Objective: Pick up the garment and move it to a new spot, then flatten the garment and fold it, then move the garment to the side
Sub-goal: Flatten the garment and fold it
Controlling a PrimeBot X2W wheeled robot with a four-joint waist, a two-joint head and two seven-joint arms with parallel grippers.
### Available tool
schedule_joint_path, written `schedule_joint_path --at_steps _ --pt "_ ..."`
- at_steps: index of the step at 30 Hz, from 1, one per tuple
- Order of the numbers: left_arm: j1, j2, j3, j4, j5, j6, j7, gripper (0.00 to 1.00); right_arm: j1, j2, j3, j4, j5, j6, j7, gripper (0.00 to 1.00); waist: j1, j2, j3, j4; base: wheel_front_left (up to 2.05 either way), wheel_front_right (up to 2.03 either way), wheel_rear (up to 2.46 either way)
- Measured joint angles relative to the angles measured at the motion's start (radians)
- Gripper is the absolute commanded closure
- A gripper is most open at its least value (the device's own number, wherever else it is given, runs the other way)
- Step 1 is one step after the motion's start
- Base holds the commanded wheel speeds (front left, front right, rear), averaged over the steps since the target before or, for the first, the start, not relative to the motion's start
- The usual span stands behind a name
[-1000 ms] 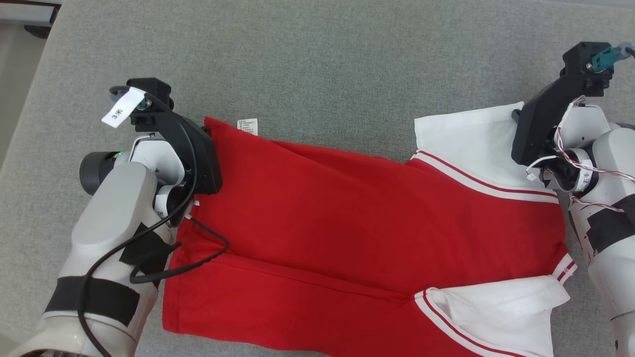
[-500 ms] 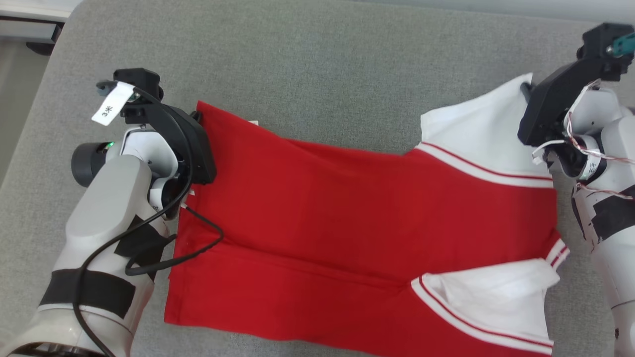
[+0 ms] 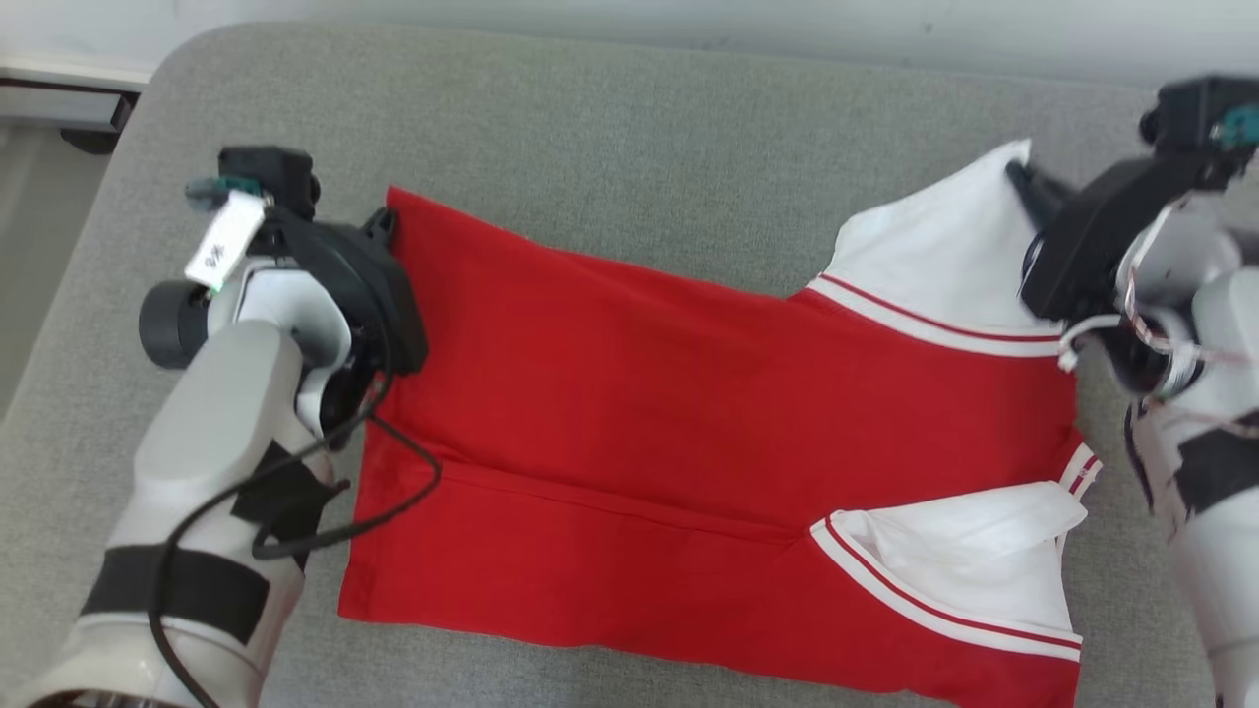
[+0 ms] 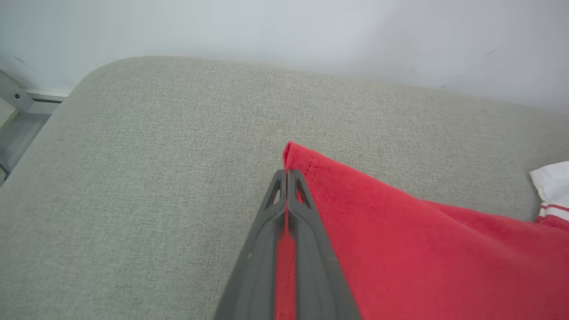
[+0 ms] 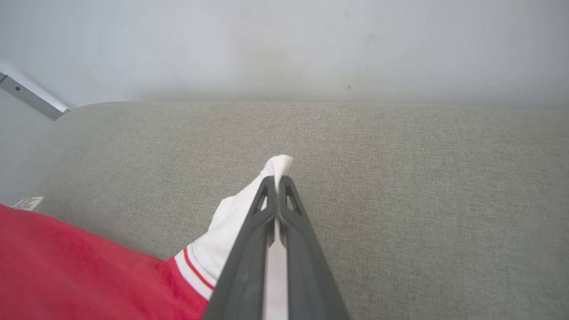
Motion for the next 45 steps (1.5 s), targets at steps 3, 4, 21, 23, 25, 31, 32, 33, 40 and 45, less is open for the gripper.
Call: schedule_joint_path --at_steps 3,4,21,23,25,31,32,33,40,45 --pt "0.046 0.004 -0.015 0.000 0.004 -0.012 -0.028 1.00 0.079 -0.007 0.006 -0.049 0.027 0.020 -0.003 1.00 0.0000 0.0000 -0.019 0.000 0.00 0.00 0.00" --pt "0.064 0.007 -0.019 -0.001 0.007 -0.017 -0.039 1.00 0.107 -0.011 0.012 -0.068 0.034 0.027 -0.003 1.00 -0.0001 0.0000 -0.025 0.000 0.00 0.00 0.00" --pt "0.284 0.065 -0.030 -0.015 0.007 -0.035 -0.171 1.00 0.491 -0.115 0.066 -0.401 0.181 0.034 0.037 1.00 -0.0002 -0.0001 -0.151 -0.030 0.00 0.00 0.00" --pt "0.293 0.070 -0.029 -0.015 0.006 -0.035 -0.173 1.00 0.503 -0.117 0.065 -0.424 0.188 0.034 0.038 1.00 -0.0002 -0.0001 -0.156 -0.033 0.00 0.00 0.00" --pt "0.308 0.077 -0.026 -0.015 0.004 -0.035 -0.186 1.00 0.527 -0.127 0.067 -0.474 0.213 0.034 0.038 1.00 -0.0002 -0.0001 -0.166 -0.042 0.00 0.00 0.00" --pt "0.341 0.080 -0.021 -0.018 -0.005 -0.035 -0.205 1.00 0.614 -0.161 0.051 -0.579 0.255 0.034 0.055 1.00 -0.0001 -0.0002 -0.190 -0.067 0.00 0.00 0.00" --pt "0.348 0.079 -0.020 -0.018 -0.005 -0.035 -0.207 1.00 0.630 -0.162 0.046 -0.594 0.256 0.034 0.056 1.00 -0.0001 -0.0001 -0.193 -0.071 0.00 0.00 0.00" --pt "0.353 0.079 -0.020 -0.017 -0.005 -0.035 -0.207 1.00 0.646 -0.162 0.046 -0.604 0.259 0.034 0.061 1.00 -0.0001 -0.0002 -0.196 -0.074 0.00 0.00 0.00" --pt "0.369 0.083 -0.016 -0.015 -0.011 -0.034 -0.208 1.00 0.735 -0.172 0.052 -0.671 0.297 0.034 0.102 1.00 -0.0001 -0.0001 -0.200 -0.089 0.00 0.00 0.00" --pt "0.373 0.085 -0.013 -0.010 -0.014 -0.033 -0.208 1.00 0.764 -0.190 0.057 -0.696 0.318 0.034 0.136 1.00 0.0000 -0.0001 -0.198 -0.090 0.00 0.00 0.00"
